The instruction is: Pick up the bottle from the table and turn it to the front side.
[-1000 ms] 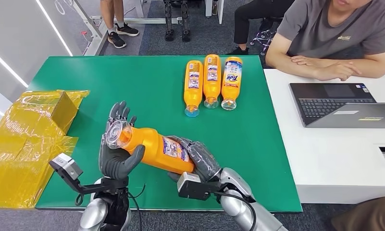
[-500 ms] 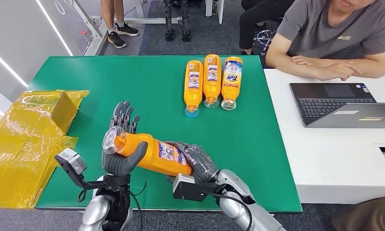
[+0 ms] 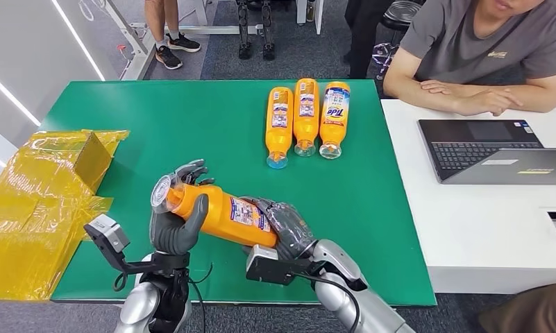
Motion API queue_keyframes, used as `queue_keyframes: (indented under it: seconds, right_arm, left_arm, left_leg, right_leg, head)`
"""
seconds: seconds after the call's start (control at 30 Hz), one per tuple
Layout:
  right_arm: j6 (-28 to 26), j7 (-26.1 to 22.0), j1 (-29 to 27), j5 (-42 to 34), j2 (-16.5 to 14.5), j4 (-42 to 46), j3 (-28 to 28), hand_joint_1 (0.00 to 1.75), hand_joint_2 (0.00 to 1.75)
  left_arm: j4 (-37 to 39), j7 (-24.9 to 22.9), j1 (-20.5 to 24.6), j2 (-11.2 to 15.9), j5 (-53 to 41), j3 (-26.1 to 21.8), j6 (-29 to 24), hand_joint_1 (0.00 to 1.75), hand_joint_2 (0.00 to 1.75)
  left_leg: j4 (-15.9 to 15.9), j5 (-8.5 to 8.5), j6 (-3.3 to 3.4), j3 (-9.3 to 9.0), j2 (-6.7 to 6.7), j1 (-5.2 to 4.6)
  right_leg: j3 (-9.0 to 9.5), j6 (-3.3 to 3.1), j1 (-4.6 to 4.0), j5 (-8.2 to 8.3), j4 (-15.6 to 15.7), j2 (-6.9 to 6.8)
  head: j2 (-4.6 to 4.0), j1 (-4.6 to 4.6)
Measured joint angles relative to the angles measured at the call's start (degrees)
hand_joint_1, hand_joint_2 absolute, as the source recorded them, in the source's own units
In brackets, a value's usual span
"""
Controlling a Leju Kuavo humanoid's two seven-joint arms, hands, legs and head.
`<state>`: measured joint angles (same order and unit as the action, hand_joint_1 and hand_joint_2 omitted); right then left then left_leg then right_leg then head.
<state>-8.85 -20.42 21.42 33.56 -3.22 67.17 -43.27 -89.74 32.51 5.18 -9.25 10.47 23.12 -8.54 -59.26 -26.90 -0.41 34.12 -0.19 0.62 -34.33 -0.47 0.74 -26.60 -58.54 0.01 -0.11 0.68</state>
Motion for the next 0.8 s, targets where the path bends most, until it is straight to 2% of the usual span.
queue_keyframes:
  seconds: [0.33,0.37,0.4,0.47,0.53,0.8]
  right_arm:
    - [-5.68,-1.66,0.56,2.05,-1.75,-1.11,0.23,1.75,1.75]
    - [-6.00,-1.74,0.55,2.09,-1.86,-1.13,0.27,1.68,1.75]
    - [-6.31,-1.79,0.54,2.10,-1.95,-1.13,0.31,1.57,1.75]
    - [-6.95,-1.83,0.49,2.10,-2.10,-1.12,0.38,0.70,1.75]
    - [-7.74,-1.87,0.34,2.03,-2.21,-1.11,0.44,0.00,1.75]
    - [-11.23,-4.12,-0.87,-0.68,-3.61,0.80,0.51,0.00,1.75]
  left_arm:
    - [0.00,-0.14,1.14,-0.93,-0.15,0.00,1.59,1.75,1.75]
    - [0.00,-0.14,1.22,-0.99,-0.14,0.00,1.73,1.75,1.75]
    - [0.00,-0.14,1.30,-1.02,-0.13,0.00,1.84,1.75,1.75]
    - [0.00,-0.14,1.41,-1.03,-0.11,-0.01,2.03,1.75,1.75]
    - [0.00,-0.14,1.57,-1.03,-0.11,-0.02,2.17,1.75,1.75]
    - [0.46,-0.63,1.45,-1.00,-0.22,0.00,1.90,1.75,1.75]
  left_leg:
    - [0.00,0.00,0.00,0.01,-0.02,0.00]
    - [0.00,0.00,0.00,0.01,-0.02,0.00]
    - [0.00,0.00,0.00,0.01,-0.02,0.00]
    - [0.00,0.00,0.00,0.01,-0.02,0.00]
    - [0.00,0.00,0.00,0.01,-0.02,0.00]
    - [0.00,0.00,0.00,0.00,0.00,0.01]
  right_leg:
    - [0.01,0.00,0.00,0.00,-0.02,-0.03]
    - [0.01,0.00,0.00,0.00,-0.02,-0.03]
    - [0.01,0.00,0.00,0.00,-0.02,-0.03]
    - [0.01,0.00,0.00,0.00,-0.01,-0.03]
    - [0.01,0.00,0.00,0.00,-0.01,-0.03]
    - [-0.01,0.00,0.00,0.00,-0.01,-0.01]
  head:
    - [0.00,0.01]
    - [0.00,0.01]
    - [0.00,0.01]
    - [0.00,0.01]
    - [0.00,0.00]
    - [0.00,0.01]
